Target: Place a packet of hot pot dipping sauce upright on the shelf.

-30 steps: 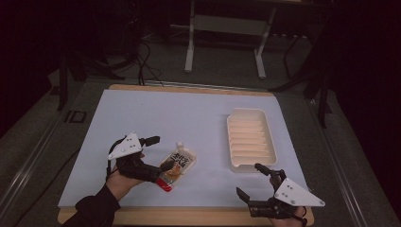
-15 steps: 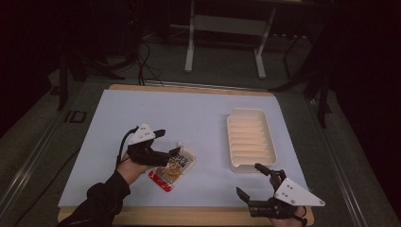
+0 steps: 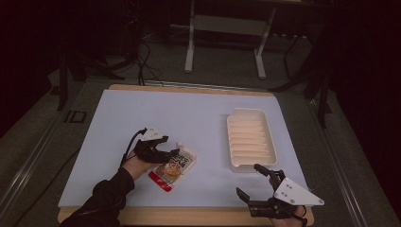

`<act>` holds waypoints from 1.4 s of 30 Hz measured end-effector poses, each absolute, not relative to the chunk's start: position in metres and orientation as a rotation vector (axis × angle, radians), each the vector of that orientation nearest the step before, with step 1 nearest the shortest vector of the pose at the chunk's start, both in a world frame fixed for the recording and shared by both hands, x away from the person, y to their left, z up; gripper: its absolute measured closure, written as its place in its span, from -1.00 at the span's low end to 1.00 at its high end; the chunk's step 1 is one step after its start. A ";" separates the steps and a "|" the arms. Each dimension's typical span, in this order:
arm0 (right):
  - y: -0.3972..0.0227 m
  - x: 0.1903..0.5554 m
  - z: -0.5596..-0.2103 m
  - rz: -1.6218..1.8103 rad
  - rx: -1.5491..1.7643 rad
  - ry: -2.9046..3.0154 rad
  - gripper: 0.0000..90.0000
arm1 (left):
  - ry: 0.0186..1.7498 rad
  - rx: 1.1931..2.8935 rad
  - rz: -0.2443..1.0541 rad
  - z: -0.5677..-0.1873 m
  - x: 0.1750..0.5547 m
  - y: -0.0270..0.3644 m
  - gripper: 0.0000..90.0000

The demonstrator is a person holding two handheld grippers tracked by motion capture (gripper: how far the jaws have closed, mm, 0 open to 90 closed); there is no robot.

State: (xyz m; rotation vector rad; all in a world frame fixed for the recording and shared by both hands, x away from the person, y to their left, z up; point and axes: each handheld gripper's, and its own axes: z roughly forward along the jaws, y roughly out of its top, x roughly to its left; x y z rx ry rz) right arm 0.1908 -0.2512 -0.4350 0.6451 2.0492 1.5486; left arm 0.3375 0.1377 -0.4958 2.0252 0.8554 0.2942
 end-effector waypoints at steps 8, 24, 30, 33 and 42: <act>-0.251 0.191 -0.436 1.546 0.645 2.059 -0.73 | 0.901 2.099 0.267 -0.518 0.350 0.129 -0.19; -0.251 0.193 -0.437 1.549 0.655 2.078 -0.73 | 0.897 2.258 0.388 -0.533 0.352 0.111 -0.17; -0.251 0.193 -0.437 1.550 0.657 2.084 -0.73 | 0.793 2.340 0.464 -0.528 0.341 0.098 0.33; -0.251 0.193 -0.437 1.554 0.665 2.088 -0.73 | 0.828 2.384 0.471 -0.524 0.342 0.092 0.33; -0.253 0.194 -0.437 1.561 0.676 2.093 -0.73 | 0.897 2.450 0.374 -0.517 0.353 0.087 0.30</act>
